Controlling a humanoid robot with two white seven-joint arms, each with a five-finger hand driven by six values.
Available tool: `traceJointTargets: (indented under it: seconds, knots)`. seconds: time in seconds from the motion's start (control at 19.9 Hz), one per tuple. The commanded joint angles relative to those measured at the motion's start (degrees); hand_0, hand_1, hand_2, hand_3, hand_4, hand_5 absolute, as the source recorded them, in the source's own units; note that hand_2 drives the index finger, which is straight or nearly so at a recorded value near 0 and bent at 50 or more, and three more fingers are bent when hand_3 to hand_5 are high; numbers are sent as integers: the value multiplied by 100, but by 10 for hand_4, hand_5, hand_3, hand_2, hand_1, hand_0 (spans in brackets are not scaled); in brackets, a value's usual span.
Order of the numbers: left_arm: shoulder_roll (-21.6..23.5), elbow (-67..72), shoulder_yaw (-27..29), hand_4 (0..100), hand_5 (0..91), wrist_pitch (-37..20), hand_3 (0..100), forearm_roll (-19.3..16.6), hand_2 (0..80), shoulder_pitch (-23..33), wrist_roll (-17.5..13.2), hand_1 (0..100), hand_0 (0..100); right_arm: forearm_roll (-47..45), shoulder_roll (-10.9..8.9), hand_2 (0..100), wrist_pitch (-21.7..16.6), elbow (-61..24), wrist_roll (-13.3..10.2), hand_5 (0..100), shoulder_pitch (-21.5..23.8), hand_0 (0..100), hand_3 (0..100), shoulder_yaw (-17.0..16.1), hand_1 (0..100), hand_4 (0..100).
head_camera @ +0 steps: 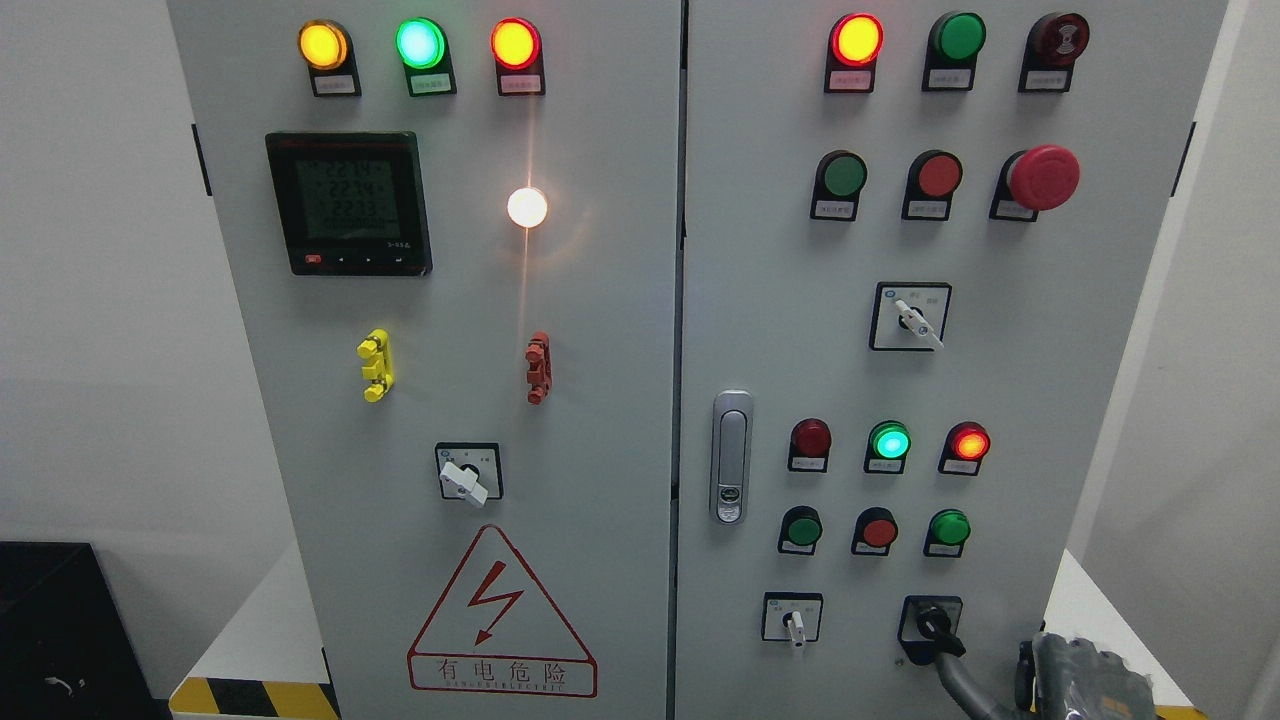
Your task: Flip black knob to close circuit
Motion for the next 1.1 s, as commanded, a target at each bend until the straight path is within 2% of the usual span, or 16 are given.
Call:
traceJointTargets:
  seconds: [0.0, 0.65, 1.05]
  knots:
    - [0, -6, 3, 0, 0, -4, 0, 0, 0, 0, 27, 556, 120, -3, 23, 912, -22, -19, -30, 989, 14, 0, 1000, 1, 0, 1000]
    - [0, 3, 3, 0, 0, -4, 0, 0, 0, 0, 27, 556, 120, 15, 32, 909, -31, 7, -82, 988, 32, 0, 1000, 97, 0, 1000]
    - [0, 3, -6, 0, 0, -4, 0, 0, 0, 0, 27, 556, 120, 33, 59, 911, -13, 16, -82, 988, 32, 0, 1000, 264, 0, 1000]
